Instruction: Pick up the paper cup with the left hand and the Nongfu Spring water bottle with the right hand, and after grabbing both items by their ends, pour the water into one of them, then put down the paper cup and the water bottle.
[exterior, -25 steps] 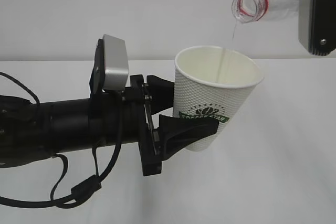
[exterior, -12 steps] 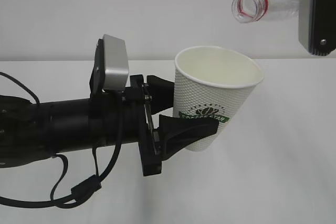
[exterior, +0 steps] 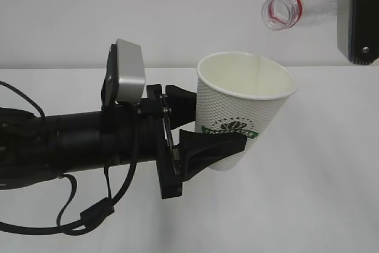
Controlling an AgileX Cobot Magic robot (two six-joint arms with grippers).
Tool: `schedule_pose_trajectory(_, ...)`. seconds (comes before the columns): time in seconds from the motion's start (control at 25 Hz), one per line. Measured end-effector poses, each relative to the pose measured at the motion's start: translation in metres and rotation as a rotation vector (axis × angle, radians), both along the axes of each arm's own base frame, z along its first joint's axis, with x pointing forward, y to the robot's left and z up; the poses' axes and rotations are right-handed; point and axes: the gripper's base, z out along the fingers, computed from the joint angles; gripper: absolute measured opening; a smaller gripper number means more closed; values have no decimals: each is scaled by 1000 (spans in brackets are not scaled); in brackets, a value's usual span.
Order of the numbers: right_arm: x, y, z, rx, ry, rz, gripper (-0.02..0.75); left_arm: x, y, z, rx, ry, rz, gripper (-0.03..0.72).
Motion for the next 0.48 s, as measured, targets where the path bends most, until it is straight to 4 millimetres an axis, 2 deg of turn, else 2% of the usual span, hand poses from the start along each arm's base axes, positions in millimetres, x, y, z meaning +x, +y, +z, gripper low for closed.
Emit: schedule_pose_trajectory(0.48, 0, 0, 0, -16, -4, 4, 529, 0, 0, 0, 0, 0, 0, 465)
